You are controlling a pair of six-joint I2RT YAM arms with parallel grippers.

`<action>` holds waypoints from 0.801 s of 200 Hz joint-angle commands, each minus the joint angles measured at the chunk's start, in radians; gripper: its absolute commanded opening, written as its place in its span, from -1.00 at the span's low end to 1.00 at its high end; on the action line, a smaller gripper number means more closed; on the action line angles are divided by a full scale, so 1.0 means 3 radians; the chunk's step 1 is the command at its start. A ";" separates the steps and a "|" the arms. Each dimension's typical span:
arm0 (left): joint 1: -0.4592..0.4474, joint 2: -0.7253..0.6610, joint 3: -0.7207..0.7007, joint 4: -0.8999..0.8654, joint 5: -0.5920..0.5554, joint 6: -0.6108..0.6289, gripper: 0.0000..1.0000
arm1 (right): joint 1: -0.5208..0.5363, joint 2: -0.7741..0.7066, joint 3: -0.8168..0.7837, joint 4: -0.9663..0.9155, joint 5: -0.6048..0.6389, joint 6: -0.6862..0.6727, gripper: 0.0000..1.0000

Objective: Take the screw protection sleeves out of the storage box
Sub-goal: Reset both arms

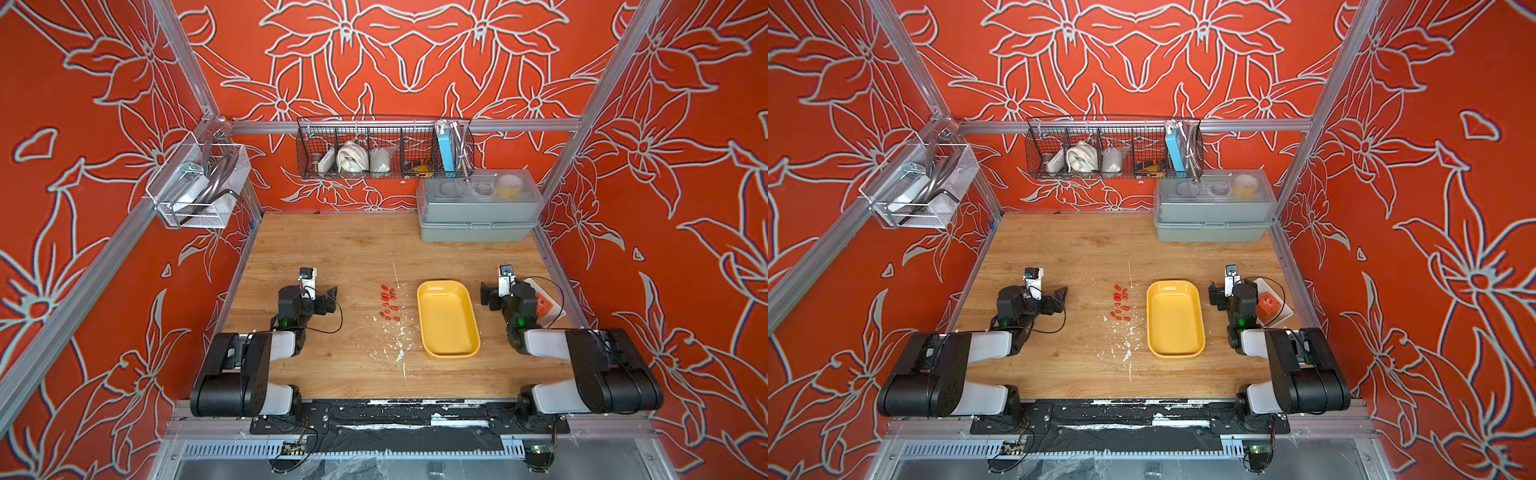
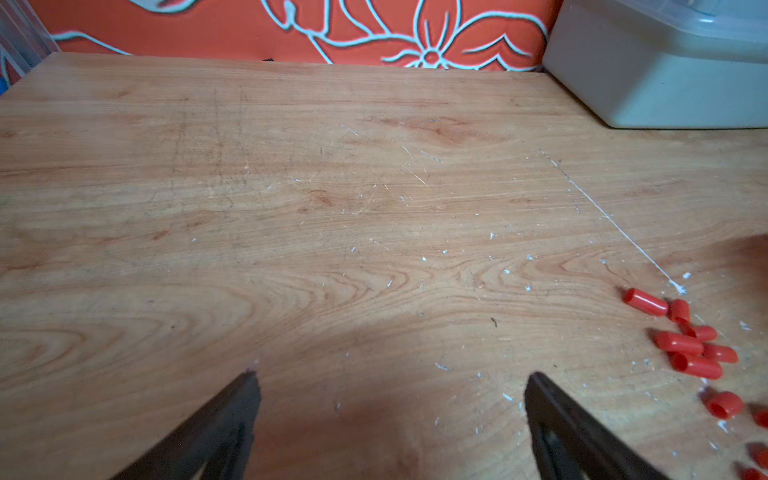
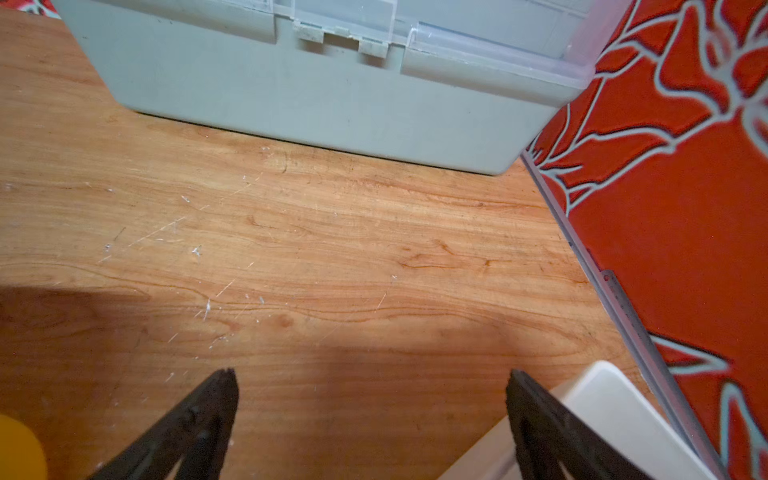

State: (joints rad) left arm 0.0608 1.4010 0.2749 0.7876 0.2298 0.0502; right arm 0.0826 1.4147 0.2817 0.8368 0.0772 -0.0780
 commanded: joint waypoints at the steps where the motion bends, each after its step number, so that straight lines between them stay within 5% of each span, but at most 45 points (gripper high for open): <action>1: 0.0028 0.0001 0.0043 0.0051 -0.0034 -0.0034 0.97 | -0.0114 -0.0022 0.0093 -0.0067 -0.0230 0.0068 0.99; 160: 0.0028 -0.0011 0.0041 0.0049 -0.0036 -0.0034 0.97 | -0.0158 -0.0027 0.0094 -0.0074 -0.0298 0.0091 0.98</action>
State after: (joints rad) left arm 0.0608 1.4010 0.2749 0.7876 0.2218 0.0441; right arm 0.0395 1.4143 0.2943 0.8215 -0.0013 -0.0639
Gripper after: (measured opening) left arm 0.984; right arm 0.992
